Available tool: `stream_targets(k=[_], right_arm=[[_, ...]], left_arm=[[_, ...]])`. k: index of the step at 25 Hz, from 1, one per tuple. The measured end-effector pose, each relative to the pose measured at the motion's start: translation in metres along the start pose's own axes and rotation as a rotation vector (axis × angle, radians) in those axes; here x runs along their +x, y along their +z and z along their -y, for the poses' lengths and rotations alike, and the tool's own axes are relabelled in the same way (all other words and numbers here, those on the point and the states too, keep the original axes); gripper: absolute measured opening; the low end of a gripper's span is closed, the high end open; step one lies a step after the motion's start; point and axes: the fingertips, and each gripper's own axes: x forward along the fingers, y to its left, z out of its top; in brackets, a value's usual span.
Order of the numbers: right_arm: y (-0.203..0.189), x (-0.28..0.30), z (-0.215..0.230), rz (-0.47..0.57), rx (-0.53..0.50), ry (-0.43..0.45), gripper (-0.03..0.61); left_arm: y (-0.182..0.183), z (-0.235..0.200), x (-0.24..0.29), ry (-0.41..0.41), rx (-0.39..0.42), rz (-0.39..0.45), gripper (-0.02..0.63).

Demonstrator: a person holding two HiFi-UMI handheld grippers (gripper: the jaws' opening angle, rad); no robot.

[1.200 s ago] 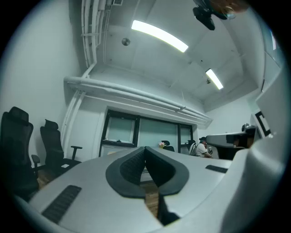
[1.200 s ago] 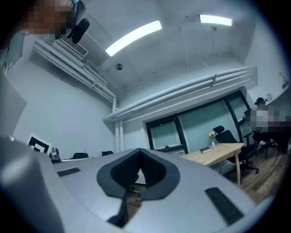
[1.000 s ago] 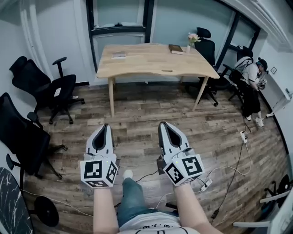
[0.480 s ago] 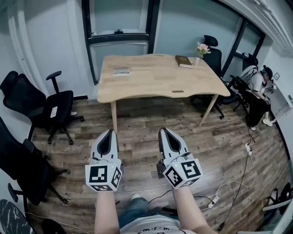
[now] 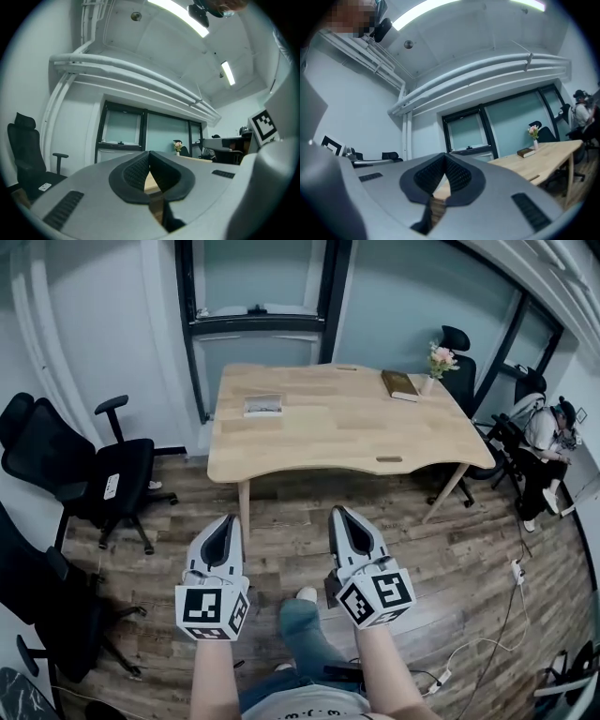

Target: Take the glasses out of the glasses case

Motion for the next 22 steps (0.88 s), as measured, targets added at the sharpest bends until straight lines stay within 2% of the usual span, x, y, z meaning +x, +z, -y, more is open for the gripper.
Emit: stream_targets(k=[3, 7, 11, 13, 16, 20, 22], right_arm=[[-0.011, 0.05, 0.018, 0.001, 0.005, 0.015, 0.011], [-0.027, 0.128, 0.055, -0.005, 0.015, 0.031, 0.011], [-0.035, 0.216, 0.098, -0.03, 0.037, 0.048, 0.011], [-0.037, 0.255, 0.116, -0.043, 0.036, 0.06, 0.011], [-0.037, 0.304, 0.142, -0.047, 0.037, 0.063, 0.011], [-0.044, 0.351, 0.169, -0.058, 0.041, 0.06, 0.011], [-0.054, 0.371, 0.182, -0.08, 0.051, 0.048, 0.011]], left_arm=[[-0.008, -0.024, 0.045, 0.011, 0.002, -0.002, 0.017], [-0.019, -0.046, 0.127, -0.024, 0.019, -0.012, 0.017], [-0.021, -0.078, 0.222, 0.008, 0.024, -0.013, 0.017], [-0.024, -0.093, 0.266, 0.03, 0.053, -0.03, 0.017], [-0.032, -0.109, 0.322, 0.028, 0.049, -0.074, 0.023], [-0.044, -0.126, 0.377, 0.003, 0.023, -0.117, 0.14], [-0.054, -0.131, 0.401, -0.022, 0.023, -0.149, 0.172]])
